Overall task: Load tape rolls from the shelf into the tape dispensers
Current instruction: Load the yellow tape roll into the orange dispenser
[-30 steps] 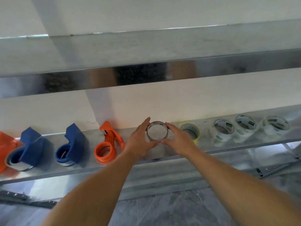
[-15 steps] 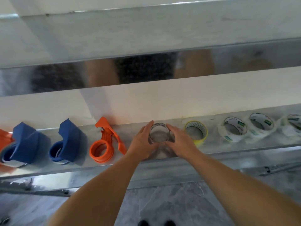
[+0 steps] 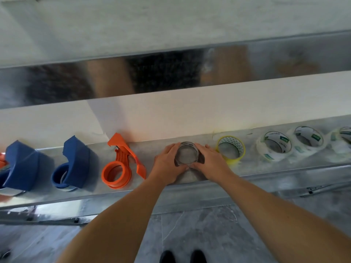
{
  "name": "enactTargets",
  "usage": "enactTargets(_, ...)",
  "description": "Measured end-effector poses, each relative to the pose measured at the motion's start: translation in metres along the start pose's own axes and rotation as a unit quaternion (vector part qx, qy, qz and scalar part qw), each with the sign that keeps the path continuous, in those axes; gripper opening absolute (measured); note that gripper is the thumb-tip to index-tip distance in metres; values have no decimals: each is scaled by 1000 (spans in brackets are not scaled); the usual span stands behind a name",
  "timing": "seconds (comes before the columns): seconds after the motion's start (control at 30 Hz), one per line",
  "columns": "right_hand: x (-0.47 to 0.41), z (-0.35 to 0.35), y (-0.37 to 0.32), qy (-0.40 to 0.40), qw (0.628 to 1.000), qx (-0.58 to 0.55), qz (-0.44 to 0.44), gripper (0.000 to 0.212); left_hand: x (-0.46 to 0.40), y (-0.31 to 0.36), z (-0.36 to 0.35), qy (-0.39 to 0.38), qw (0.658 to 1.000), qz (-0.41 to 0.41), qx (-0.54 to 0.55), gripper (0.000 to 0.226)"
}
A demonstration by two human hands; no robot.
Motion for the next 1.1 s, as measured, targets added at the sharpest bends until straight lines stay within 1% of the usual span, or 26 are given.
enactTargets(0.17, 0, 2, -1, -2, 1000, -6, 2, 78, -2, -1, -2, -1, 1000, 6, -27, 85)
enactTargets(0.37, 0, 3, -3, -7, 1000, 2, -1, 78, -3, -2, -3, 3, 1000, 8, -26, 85)
enactTargets(0.53, 3, 7, -8, -20, 1000, 5, -13, 82, -3, -1, -3, -6, 1000, 10, -18, 89)
enactTargets(0.63, 8, 12, -16, -19, 1000, 19, -1, 79, -1, 0, 0, -6, 1000, 4, -8, 91)
enactTargets(0.8, 22, 20, -30, 17, 1000, 22, 8, 70, 8, 9, 11, 6, 1000, -22, -3, 91)
enactTargets(0.97, 42, 28, -43, 47, 998, 37, -1, 61, 20, 20, 27, 37, 998, -57, -9, 78)
enactTargets(1.1, 56, 31, -48, 74, 996, 39, -17, 59, 28, 31, 34, 41, 996, -79, -9, 76)
Point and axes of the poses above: each hand's wrist, its own x-axis away from the middle knuckle, its own z-axis out of the back of the hand, y = z × x, the point moved 2 cm from there along -x, towards the middle knuckle, and after that the axes turned 7 degrees about -y, right-handed, at the moved point
